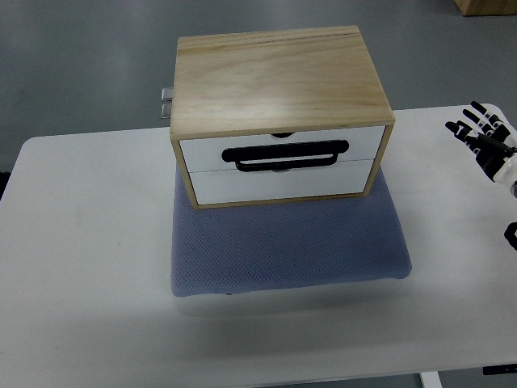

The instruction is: Open wood drawer with right hand

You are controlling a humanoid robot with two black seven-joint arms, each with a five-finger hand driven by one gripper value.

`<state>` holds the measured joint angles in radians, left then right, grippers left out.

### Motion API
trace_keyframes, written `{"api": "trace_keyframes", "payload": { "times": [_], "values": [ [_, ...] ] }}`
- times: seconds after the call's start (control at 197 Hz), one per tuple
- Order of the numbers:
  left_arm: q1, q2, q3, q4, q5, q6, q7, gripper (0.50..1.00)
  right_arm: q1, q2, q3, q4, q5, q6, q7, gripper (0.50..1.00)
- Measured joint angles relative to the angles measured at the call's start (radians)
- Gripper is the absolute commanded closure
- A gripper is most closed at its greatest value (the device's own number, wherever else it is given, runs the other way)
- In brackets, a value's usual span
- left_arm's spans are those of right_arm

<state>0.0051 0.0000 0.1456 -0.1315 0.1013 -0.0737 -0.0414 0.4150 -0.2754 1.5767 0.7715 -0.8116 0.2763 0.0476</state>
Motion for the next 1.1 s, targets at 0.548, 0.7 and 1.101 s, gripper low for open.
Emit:
{"api": "trace_keyframes", "payload": {
  "times": [0.548,0.7,1.101],
  "values": [
    [0.001,0.0,-0.001,0.006,0.0,0.0,-0.005,0.5,0.007,-0.007,-0.001,0.001,0.001,0.001,0.0,0.556],
    [0.001,0.0,-0.003,0.003,0.0,0.0,-0.005,0.5,0.011,-0.015,-0.001,0.0,0.002,0.001,0.0,0.556],
    [0.001,0.0,-0.002,0.008,0.0,0.0,-0.005,0.5,0.014,-0.024,0.005,0.001,0.005,0.001,0.0,0.556]
  ]
}}
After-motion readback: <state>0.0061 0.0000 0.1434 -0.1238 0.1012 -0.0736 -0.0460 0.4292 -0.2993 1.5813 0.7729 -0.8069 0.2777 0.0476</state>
